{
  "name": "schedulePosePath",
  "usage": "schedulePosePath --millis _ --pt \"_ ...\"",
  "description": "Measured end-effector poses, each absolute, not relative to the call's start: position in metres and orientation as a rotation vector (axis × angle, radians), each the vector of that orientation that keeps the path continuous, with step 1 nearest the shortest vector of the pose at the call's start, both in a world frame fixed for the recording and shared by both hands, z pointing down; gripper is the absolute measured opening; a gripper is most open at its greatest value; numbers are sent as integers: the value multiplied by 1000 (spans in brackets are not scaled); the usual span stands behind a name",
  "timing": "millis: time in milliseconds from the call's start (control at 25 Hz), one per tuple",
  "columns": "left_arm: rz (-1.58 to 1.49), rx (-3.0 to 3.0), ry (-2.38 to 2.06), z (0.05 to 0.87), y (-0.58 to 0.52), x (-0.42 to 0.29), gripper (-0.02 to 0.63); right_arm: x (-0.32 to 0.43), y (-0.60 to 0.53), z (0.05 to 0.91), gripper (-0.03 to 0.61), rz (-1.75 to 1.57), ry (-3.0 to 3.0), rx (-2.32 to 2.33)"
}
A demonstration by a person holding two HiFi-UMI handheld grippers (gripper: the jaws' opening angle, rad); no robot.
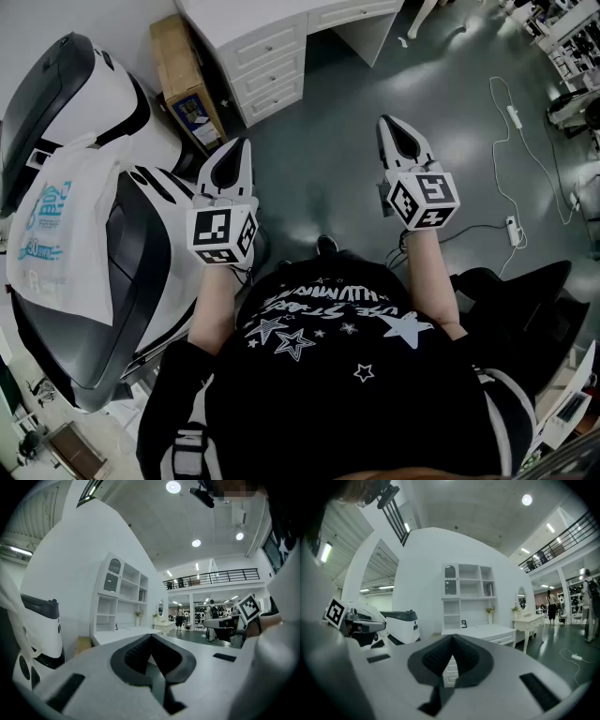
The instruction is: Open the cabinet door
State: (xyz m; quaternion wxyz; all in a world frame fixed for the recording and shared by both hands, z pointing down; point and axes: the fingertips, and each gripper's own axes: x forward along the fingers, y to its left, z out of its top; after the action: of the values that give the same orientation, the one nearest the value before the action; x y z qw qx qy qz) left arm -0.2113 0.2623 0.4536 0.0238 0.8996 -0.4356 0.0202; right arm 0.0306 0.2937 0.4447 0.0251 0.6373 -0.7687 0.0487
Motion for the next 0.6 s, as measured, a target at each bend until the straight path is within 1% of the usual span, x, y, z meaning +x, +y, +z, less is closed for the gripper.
schedulePosePath --millis 360,480,600 --pt "101 2750 -1344 465 272 -233 9 0 304 460 5 195 -2364 1929" --pt "24 2738 -1330 467 277 -243 9 -10 311 465 5 193 -2364 1935" --pt "-21 2747 -1367 464 279 -254 9 -16 319 457 5 123 -2377 1966"
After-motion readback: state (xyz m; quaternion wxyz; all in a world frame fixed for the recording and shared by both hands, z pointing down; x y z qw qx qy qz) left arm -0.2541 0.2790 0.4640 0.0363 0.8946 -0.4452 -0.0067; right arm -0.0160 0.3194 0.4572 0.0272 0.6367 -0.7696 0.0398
